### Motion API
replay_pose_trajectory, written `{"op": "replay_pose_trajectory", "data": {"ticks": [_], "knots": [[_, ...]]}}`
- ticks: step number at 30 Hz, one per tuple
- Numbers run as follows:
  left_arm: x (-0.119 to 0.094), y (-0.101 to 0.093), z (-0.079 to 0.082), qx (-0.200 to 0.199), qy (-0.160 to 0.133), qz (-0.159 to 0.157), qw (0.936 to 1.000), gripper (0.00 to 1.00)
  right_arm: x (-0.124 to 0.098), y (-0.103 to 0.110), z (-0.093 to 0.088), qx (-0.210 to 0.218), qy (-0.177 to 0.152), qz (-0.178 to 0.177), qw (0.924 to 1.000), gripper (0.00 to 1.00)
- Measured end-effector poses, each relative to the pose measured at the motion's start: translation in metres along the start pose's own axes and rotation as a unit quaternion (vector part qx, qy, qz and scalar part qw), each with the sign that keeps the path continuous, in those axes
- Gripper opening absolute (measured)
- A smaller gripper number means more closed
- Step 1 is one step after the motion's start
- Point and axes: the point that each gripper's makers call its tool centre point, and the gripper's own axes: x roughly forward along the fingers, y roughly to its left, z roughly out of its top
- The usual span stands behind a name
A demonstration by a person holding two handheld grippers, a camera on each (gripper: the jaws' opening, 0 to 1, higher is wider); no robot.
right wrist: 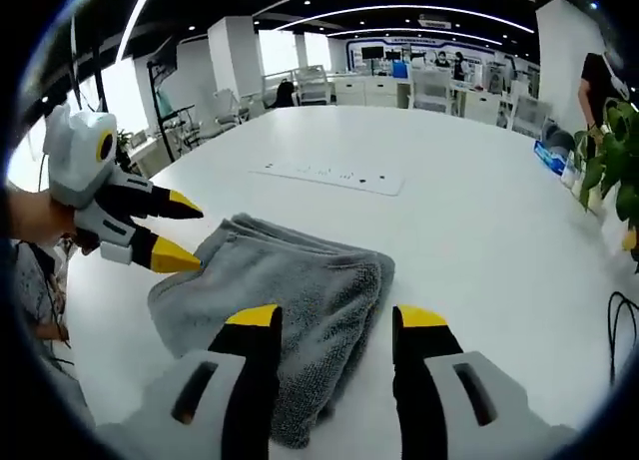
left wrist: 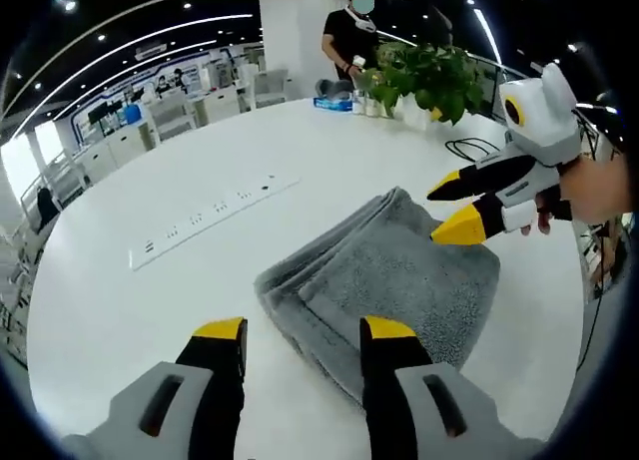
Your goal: Fold the towel on the table until its edges align and the towel forms a compact rectangular stack.
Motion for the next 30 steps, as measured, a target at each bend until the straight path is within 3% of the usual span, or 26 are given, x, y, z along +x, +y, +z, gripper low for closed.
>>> {"op": "replay_pose_trajectory", "data": {"ticks": [4, 10, 13, 18, 23, 27, 30], "knots": [[-0.006, 0.003, 0.000, 0.004, -0.006, 0.004, 1.0000, 0.55, -0.004, 0.004, 0.002, -0.006, -0.008, 0.010, 0.9999, 0.53], [-0.016, 0.002, 0.001, 0.002, -0.014, 0.003, 0.9999, 0.64, -0.011, 0.011, 0.004, -0.018, -0.014, 0.020, 0.9995, 0.56], [-0.021, 0.000, -0.001, 0.005, -0.017, 0.004, 0.9998, 0.68, -0.016, 0.013, 0.004, -0.025, -0.020, 0.020, 0.9993, 0.63], [-0.029, -0.006, -0.003, 0.003, -0.021, 0.000, 0.9998, 0.71, -0.022, 0.014, 0.006, -0.040, -0.030, 0.020, 0.9985, 0.75], [-0.037, -0.015, -0.006, 0.008, -0.018, -0.010, 0.9998, 0.73, -0.033, 0.020, 0.008, -0.056, -0.034, 0.021, 0.9976, 0.77], [-0.047, -0.020, -0.004, 0.006, -0.022, -0.013, 0.9997, 0.73, -0.044, 0.016, 0.014, -0.065, -0.046, -0.004, 0.9968, 0.88], [-0.057, -0.020, 0.001, 0.009, -0.033, -0.007, 0.9994, 0.73, -0.052, 0.020, 0.014, -0.060, -0.050, 0.001, 0.9969, 0.87]]}}
